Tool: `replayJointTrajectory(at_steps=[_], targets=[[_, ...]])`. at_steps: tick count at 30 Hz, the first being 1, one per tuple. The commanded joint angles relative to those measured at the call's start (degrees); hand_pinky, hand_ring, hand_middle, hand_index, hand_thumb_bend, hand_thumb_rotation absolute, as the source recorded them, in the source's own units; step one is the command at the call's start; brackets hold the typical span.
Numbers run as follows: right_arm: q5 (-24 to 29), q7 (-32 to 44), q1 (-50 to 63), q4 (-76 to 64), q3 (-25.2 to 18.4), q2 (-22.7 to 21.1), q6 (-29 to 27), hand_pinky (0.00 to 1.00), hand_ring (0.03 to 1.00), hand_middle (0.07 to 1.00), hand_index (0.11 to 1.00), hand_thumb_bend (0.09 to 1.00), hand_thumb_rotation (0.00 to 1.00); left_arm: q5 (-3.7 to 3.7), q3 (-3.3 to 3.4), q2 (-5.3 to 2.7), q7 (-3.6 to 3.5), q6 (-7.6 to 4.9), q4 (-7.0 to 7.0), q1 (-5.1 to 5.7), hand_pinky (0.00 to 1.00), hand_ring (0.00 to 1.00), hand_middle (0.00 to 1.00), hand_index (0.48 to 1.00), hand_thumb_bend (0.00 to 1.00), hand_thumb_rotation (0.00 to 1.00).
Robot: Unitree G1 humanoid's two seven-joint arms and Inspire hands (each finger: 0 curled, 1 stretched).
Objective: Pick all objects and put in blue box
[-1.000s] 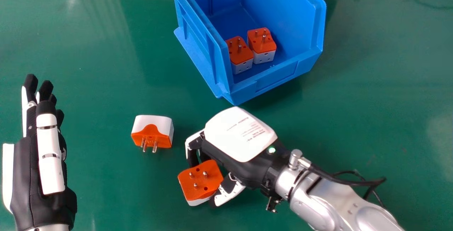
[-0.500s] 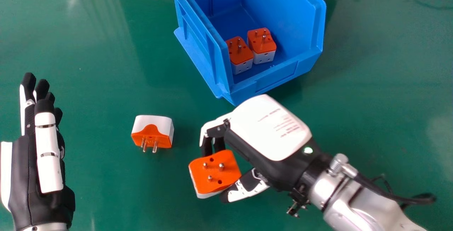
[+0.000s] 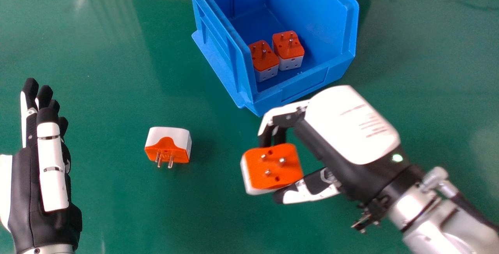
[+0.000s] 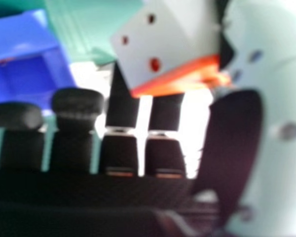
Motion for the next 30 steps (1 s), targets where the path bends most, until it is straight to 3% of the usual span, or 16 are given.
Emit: replayJointTrajectory(at_steps=[1,6,12,17,23,27,30], targets=[[0.7,0.1,-0.9,-2.3,-2.4,-0.3,0.1,0.06,0.095,0.441,0.481,0.518,0.0,0.27,0.19,0.32,0.21,-0.38,-1.49,0.01,1.0,1.0,1.0,1.0,0.39,1.0],[1.3,0.2,-3.6,-1.2,-5.2,-0.1,0.3,0.06,0.097,0.439,0.482,0.519,0.0,0.51,0.17,0.45,0.26,-0.39,-1.19,-0.06,1.0,1.0,1.0,1.0,0.39,1.0],[-0.5,-0.5,-9.1,1.5,-5.9,0.4,1.7,0.06,0.102,0.438,0.482,0.519,0.0,0.13,0.15,0.36,0.08,-0.66,-0.93,-0.24,1.0,1.0,1.0,1.0,0.38,1.0],[-2.1,-1.1,-15.5,6.0,-5.2,1.6,3.3,0.06,0.104,0.438,0.482,0.519,0.0,0.01,0.43,0.4,0.0,-1.06,-0.01,-0.48,1.0,1.0,1.0,1.0,0.38,1.0],[-4.6,-2.2,-22.3,11.5,-3.5,2.9,4.4,0.08,0.118,0.438,0.483,0.518,0.0,0.37,0.77,0.77,-0.2,-1.76,1.18,-0.69,1.0,1.0,1.0,1.0,0.38,1.0],[-6.7,-3.0,-28.6,17.3,-1.5,4.4,6.1,0.08,0.12,0.436,0.484,0.517,0.0,-0.16,0.93,0.95,-0.64,-2.31,1.98,-1.0,1.0,1.0,1.0,1.0,0.37,1.0],[-7.1,-3.9,-33.3,22.1,-0.2,5.5,6.7,0.07,0.116,0.436,0.485,0.517,0.0,-0.34,0.84,0.8,-0.64,-2.16,1.62,-1.0,1.0,1.0,1.0,1.0,0.37,1.0]])
